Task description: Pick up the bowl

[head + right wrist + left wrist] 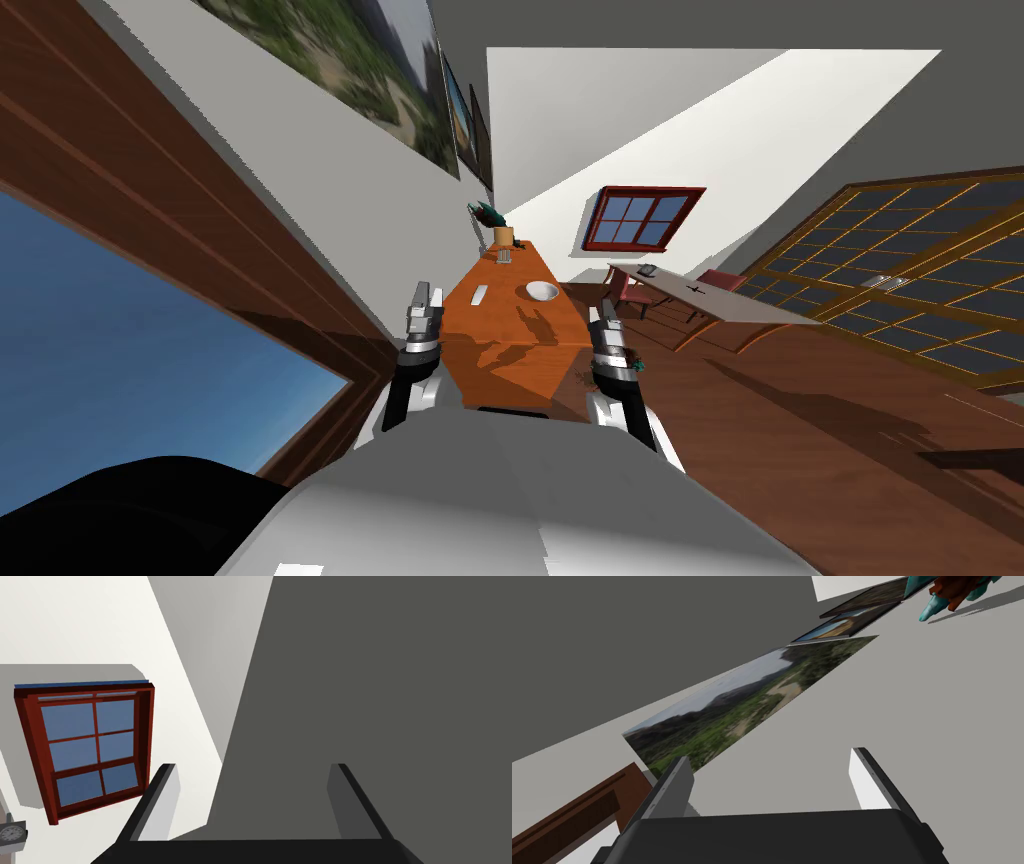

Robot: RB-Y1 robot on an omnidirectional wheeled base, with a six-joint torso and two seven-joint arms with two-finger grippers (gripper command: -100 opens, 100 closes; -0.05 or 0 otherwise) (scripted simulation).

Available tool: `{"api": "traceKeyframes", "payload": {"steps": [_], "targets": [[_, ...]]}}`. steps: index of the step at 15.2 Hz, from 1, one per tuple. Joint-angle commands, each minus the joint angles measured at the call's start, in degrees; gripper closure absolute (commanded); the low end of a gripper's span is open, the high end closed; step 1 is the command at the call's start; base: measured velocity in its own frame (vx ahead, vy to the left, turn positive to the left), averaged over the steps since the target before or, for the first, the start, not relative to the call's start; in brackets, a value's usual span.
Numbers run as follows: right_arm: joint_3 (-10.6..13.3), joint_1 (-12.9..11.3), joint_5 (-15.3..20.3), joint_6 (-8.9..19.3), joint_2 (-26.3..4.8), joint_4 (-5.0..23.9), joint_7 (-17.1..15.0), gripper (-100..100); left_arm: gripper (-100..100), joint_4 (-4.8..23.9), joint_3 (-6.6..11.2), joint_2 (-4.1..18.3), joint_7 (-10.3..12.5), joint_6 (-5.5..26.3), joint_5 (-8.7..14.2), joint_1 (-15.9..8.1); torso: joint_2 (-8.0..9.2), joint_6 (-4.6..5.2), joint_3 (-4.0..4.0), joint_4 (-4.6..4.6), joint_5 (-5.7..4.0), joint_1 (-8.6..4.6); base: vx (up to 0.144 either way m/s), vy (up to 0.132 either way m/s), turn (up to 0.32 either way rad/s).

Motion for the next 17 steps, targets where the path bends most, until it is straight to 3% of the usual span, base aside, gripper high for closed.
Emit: {"api": "traceKeyframes", "payload": {"steps": [1,2,4,7,8,9,10,12,13,14,15,17], "targets": [[-0.1,-1.9,-0.7,1.8,-2.6,1.4,2.2,-100,0,0.0,0.00,0.0,0.0,0.0,0.0,0.0,0.00,0.00,0.00,0.00,0.00,0.00,-0.049,-0.024,0.124],[-0.1,-1.9,-0.7,1.8,-2.6,1.4,2.2,-100,0,0.0,0.00,0.0,0.0,0.0,0.0,0.0,0.10,-0.03,0.05,0.01,-0.01,-0.07,-0.086,-0.052,0.163],[-0.1,-4.7,-1.6,4.5,-4.9,3.4,5.1,-100,0,0.0,0.00,0.0,0.0,0.0,0.0,0.0,0.29,-0.03,0.16,0.06,-0.05,-0.25,-0.090,-0.064,0.167],[-0.1,-6.5,-2.2,6.3,-6.1,4.7,7.5,-100,0,0.0,0.00,0.0,0.0,0.0,0.0,0.0,0.30,-0.03,0.17,0.07,-0.06,-0.30,-0.071,-0.063,0.127],[-0.2,-8.4,-2.9,8.2,-7.3,6.2,9.3,-100,0,0.0,0.00,0.0,0.0,0.0,0.0,0.0,0.27,-0.02,0.16,0.06,-0.07,-0.31,-0.062,-0.073,0.175],[-0.2,-8.5,-2.9,8.2,-7.3,6.2,9.8,-100,0,0.0,0.00,0.0,0.0,0.0,0.0,0.0,0.24,-0.04,0.14,0.06,-0.07,-0.34,-0.053,-0.070,0.156],[-0.2,-10.7,-3.6,10.4,-8.6,7.8,11.5,-100,0,0.0,0.00,0.0,0.0,0.0,0.0,0.0,0.21,-0.02,0.12,0.05,-0.07,-0.34,-0.053,-0.070,0.176],[-0.2,-10.7,-3.6,10.4,-8.6,7.8,12.4,-100,0,0.0,0.00,0.0,0.0,0.0,0.0,0.0,0.18,-0.02,0.10,0.04,-0.08,-0.35,-0.040,-0.058,0.107],[-0.2,-13.1,-4.4,12.8,-9.9,9.6,14.5,-100,0,0.0,0.01,0.0,0.0,0.0,0.0,0.0,0.14,0.00,0.08,0.03,-0.07,-0.28,-0.038,-0.044,0.116],[-0.2,-13.1,-4.4,12.8,-9.9,9.6,15.2,-100,0,0.0,0.00,0.0,0.0,0.0,0.0,0.0,0.12,-0.03,0.07,0.03,-0.06,-0.26,-0.044,-0.048,0.158],[-0.3,-15.3,-5.3,14.7,-11.3,11.4,16.7,-100,0,0.0,0.00,0.0,0.0,0.0,0.0,0.0,0.12,-0.03,0.07,0.03,-0.06,-0.25,-0.059,-0.057,0.245],[-0.3,-15.7,-5.3,15.4,-11.3,11.4,18.3,-100,0,0.0,0.00,0.0,0.0,0.0,0.0,0.0,0.18,-0.03,0.10,0.04,-0.06,-0.29,-0.059,-0.054,0.127]]}}
